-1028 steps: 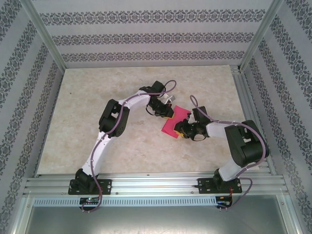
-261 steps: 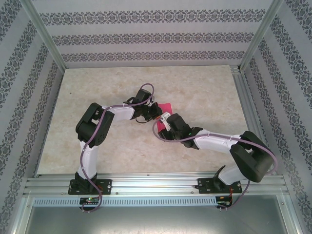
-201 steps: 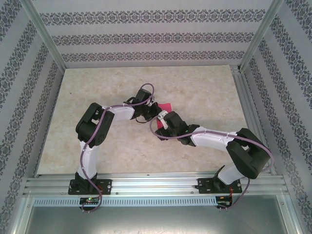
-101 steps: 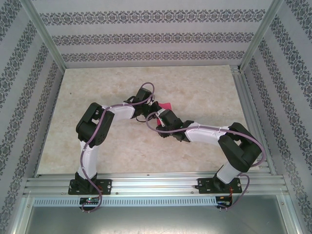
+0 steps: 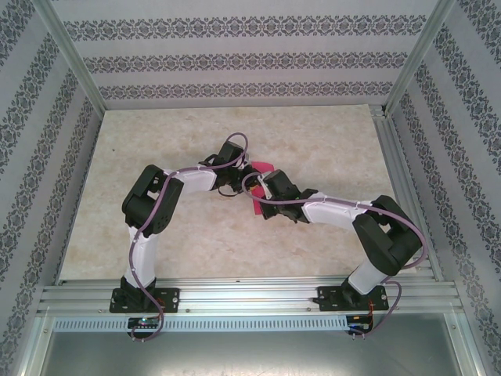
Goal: Fold a paper plane with a square sheet of paper (pick it up from the middle)
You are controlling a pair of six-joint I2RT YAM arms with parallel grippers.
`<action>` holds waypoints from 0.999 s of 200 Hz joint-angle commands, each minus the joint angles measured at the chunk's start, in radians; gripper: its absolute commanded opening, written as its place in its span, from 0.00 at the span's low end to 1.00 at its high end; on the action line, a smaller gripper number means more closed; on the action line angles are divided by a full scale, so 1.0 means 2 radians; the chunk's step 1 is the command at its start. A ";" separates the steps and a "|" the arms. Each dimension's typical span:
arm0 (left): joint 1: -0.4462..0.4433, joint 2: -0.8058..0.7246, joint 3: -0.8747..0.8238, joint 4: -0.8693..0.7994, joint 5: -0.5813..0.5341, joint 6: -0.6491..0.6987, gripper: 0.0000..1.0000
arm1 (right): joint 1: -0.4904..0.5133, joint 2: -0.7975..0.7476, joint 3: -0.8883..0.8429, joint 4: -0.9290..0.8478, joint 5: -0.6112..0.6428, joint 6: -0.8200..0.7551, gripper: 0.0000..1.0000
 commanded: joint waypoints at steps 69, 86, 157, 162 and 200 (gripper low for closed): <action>0.040 -0.093 -0.012 -0.063 -0.048 0.064 0.76 | -0.020 -0.030 -0.006 0.008 -0.139 0.003 0.00; 0.047 -0.116 -0.010 -0.092 -0.061 0.089 0.80 | -0.034 -0.038 -0.016 0.025 -0.145 0.033 0.01; 0.038 -0.104 -0.005 -0.046 0.005 0.104 0.57 | -0.153 0.029 0.004 0.045 -0.314 0.081 0.03; 0.036 -0.101 -0.003 -0.044 0.007 0.104 0.54 | -0.159 0.036 0.010 0.043 -0.326 0.080 0.03; 0.025 -0.080 0.002 -0.034 0.023 0.106 0.42 | -0.187 0.084 0.053 0.007 -0.354 0.069 0.03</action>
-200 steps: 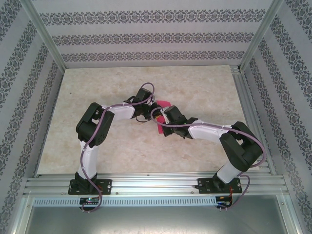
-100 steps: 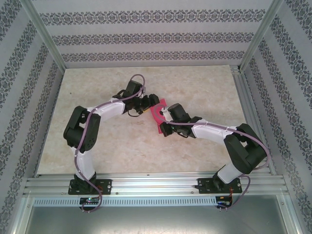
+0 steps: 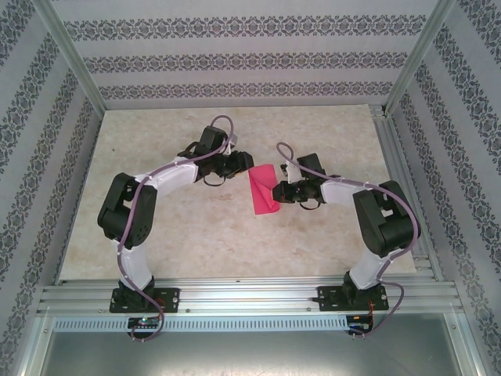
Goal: Fold a paper plane with a square sheet of paper (pick it up from the middle)
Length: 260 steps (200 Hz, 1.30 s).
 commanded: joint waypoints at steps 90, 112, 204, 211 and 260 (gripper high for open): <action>-0.050 0.074 0.060 0.001 0.048 0.025 0.39 | -0.033 0.005 0.043 -0.070 -0.049 -0.033 0.07; -0.061 0.080 0.069 -0.008 0.044 0.029 0.39 | -0.044 0.004 0.052 -0.101 -0.050 -0.062 0.07; -0.072 0.084 0.053 0.009 -0.002 0.001 0.36 | -0.058 0.070 0.135 -0.180 -0.092 -0.121 0.07; -0.071 0.085 0.053 0.011 -0.003 0.000 0.36 | -0.057 0.075 0.140 -0.185 -0.091 -0.123 0.07; -0.072 0.082 0.037 0.022 -0.010 -0.007 0.35 | -0.057 0.093 0.175 -0.240 -0.083 -0.161 0.10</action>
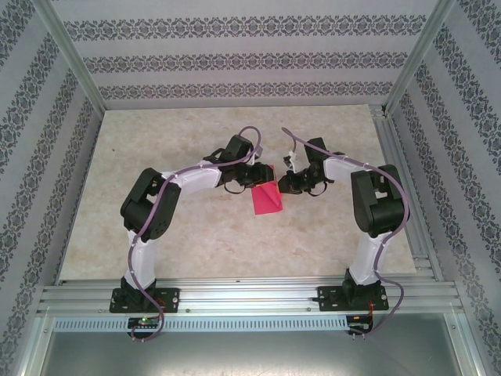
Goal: Fold a paper plane with a square sheet of paper (pick it up from the middle)
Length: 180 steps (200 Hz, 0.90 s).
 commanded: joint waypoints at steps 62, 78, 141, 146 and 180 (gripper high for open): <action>-0.005 -0.009 -0.042 0.041 -0.030 -0.021 0.33 | 0.005 0.064 0.101 -0.080 -0.030 -0.062 0.07; -0.005 -0.011 -0.045 0.045 -0.031 -0.024 0.34 | 0.008 0.073 0.118 -0.101 -0.025 -0.072 0.08; -0.005 -0.042 -0.075 0.102 -0.033 -0.041 0.50 | 0.020 0.075 0.135 -0.139 -0.017 -0.091 0.08; -0.005 -0.046 -0.078 0.104 -0.036 -0.040 0.53 | 0.021 0.076 0.137 -0.147 -0.014 -0.092 0.08; -0.005 -0.067 -0.101 0.119 -0.046 -0.035 0.61 | 0.020 0.076 0.138 -0.145 0.006 -0.097 0.08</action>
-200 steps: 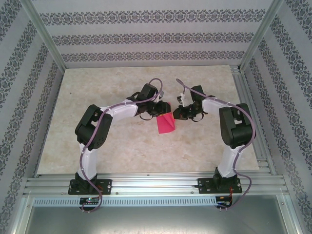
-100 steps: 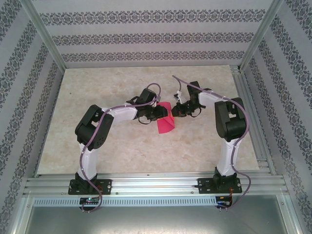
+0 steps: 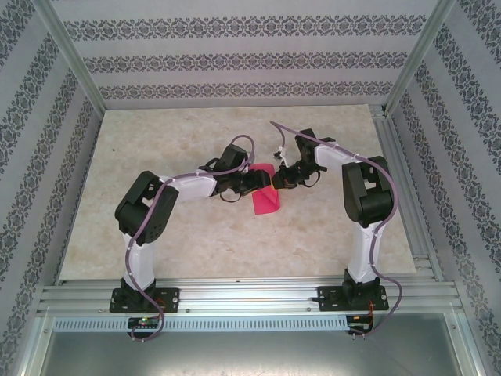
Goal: Fold a paper plane with a square sheet of paper (pick it up from the middle)
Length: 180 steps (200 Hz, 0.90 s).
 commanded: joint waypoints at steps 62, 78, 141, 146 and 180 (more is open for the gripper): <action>-0.006 -0.047 -0.047 0.094 -0.024 -0.024 0.50 | 0.003 0.044 0.069 -0.046 -0.006 -0.050 0.09; -0.006 -0.045 -0.048 0.100 -0.022 -0.027 0.50 | 0.000 0.054 0.076 -0.060 0.001 -0.054 0.09; -0.014 -0.028 -0.018 0.073 -0.015 -0.008 0.49 | -0.005 0.021 0.050 -0.055 0.016 -0.052 0.10; -0.015 -0.029 -0.016 0.067 -0.019 -0.005 0.49 | -0.005 0.018 0.046 -0.053 0.023 -0.052 0.09; -0.017 -0.043 -0.017 0.033 -0.064 -0.002 0.49 | -0.007 0.000 0.031 -0.050 0.020 -0.067 0.09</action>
